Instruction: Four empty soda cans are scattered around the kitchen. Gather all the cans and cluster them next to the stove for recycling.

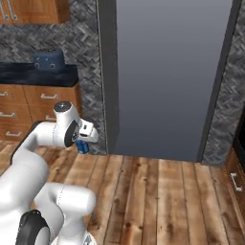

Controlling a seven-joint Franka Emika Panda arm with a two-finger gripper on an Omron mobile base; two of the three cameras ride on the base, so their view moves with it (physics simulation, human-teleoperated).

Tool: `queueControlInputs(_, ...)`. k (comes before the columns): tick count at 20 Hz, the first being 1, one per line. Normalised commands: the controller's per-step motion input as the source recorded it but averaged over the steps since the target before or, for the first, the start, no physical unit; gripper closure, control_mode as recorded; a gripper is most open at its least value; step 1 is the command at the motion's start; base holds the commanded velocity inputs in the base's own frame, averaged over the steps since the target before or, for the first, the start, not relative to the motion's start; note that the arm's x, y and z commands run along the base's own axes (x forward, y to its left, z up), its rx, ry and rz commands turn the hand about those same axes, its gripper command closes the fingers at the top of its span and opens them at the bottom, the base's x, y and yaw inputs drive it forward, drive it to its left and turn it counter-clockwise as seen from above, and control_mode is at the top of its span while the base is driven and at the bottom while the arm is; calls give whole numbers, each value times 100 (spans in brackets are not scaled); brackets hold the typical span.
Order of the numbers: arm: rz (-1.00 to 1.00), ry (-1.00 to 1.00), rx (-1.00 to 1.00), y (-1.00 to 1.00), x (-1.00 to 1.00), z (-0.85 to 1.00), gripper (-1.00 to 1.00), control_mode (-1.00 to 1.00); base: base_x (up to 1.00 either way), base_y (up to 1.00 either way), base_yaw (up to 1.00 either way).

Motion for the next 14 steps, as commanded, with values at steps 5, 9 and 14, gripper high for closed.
queueControlInputs(5,0,0,0,0,0,0,100,100,61,0,30)
queueControlInputs(9,0,0,0,0,0,0,100,100,62,0,31)
queueControlInputs(14,0,0,0,0,0,0,100,100,63,0,28)
